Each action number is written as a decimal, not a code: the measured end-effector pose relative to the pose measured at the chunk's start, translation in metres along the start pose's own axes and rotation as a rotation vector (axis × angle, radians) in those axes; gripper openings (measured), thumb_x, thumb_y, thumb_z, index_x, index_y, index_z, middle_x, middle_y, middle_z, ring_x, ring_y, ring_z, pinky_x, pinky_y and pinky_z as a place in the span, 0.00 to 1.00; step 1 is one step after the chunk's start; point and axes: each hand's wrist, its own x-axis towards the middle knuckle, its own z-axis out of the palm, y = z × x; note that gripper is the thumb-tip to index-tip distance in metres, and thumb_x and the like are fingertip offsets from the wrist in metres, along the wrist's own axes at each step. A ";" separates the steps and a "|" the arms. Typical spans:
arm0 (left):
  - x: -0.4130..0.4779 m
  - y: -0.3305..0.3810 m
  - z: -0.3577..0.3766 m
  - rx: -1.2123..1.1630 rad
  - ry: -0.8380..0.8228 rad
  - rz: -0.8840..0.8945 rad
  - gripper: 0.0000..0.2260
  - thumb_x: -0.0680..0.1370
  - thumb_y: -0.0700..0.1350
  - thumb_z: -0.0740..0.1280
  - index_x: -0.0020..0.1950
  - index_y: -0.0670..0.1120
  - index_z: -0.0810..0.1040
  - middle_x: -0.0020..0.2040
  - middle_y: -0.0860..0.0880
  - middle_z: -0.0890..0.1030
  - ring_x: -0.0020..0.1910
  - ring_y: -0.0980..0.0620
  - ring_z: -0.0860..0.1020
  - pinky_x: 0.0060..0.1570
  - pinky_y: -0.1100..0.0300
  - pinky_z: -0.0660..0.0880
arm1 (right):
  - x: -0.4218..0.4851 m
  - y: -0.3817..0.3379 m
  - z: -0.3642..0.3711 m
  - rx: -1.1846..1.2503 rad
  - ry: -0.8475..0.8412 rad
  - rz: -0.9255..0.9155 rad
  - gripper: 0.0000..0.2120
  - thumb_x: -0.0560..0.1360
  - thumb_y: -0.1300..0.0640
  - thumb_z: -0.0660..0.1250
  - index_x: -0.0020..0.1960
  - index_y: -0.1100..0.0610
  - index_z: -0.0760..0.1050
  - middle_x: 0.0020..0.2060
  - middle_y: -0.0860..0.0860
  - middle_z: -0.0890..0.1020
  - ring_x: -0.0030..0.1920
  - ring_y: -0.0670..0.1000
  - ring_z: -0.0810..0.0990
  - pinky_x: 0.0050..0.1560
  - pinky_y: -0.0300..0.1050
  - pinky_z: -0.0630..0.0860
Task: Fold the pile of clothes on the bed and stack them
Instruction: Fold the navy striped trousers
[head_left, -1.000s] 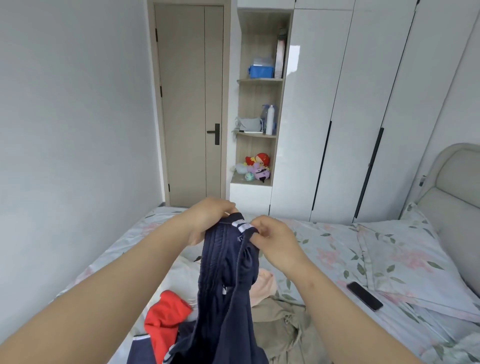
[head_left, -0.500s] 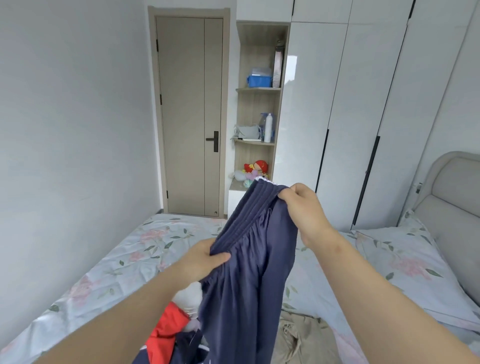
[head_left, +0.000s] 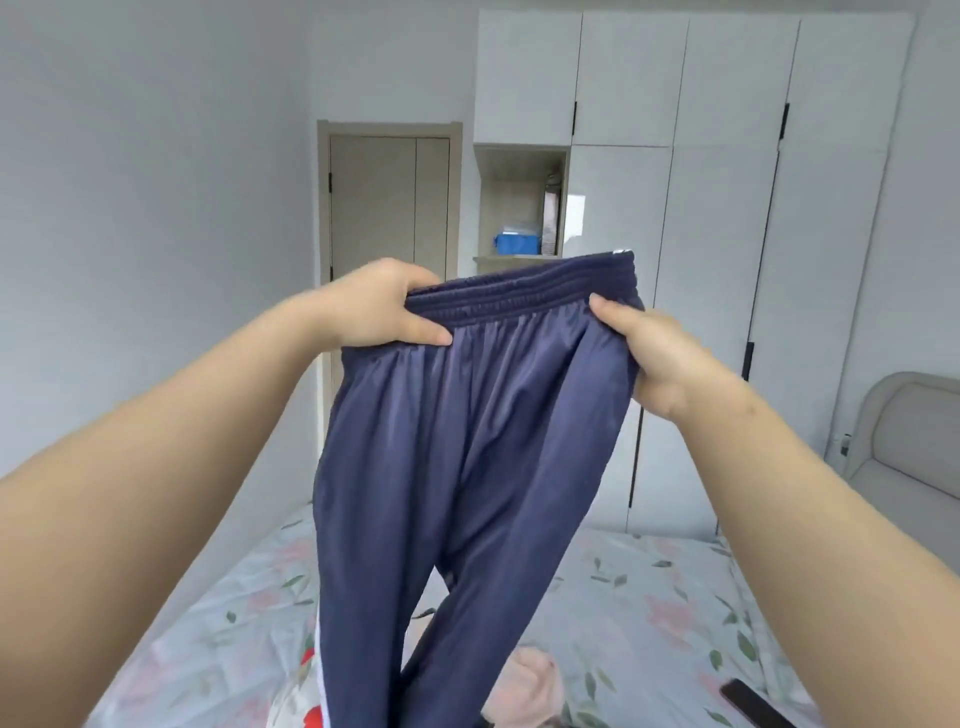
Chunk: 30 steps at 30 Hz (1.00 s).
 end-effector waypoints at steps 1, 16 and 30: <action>0.007 0.009 -0.016 -0.010 0.084 0.036 0.07 0.70 0.48 0.74 0.44 0.53 0.79 0.42 0.56 0.80 0.42 0.57 0.78 0.43 0.62 0.75 | 0.001 -0.016 0.002 0.065 -0.007 -0.065 0.05 0.77 0.53 0.66 0.47 0.53 0.79 0.39 0.46 0.86 0.40 0.45 0.84 0.42 0.41 0.79; -0.008 -0.013 -0.002 0.077 -0.538 -0.147 0.08 0.70 0.42 0.75 0.47 0.48 0.81 0.45 0.53 0.85 0.46 0.52 0.83 0.44 0.62 0.79 | -0.003 -0.001 -0.042 0.004 -0.061 0.132 0.09 0.76 0.59 0.64 0.53 0.60 0.79 0.43 0.54 0.85 0.40 0.52 0.84 0.43 0.45 0.79; -0.072 -0.082 0.082 -1.028 -0.350 -0.536 0.20 0.69 0.32 0.72 0.60 0.37 0.75 0.52 0.39 0.82 0.47 0.44 0.82 0.43 0.54 0.81 | -0.028 0.082 -0.071 -0.110 -0.091 0.404 0.14 0.74 0.51 0.67 0.55 0.59 0.80 0.49 0.54 0.85 0.44 0.51 0.85 0.44 0.45 0.78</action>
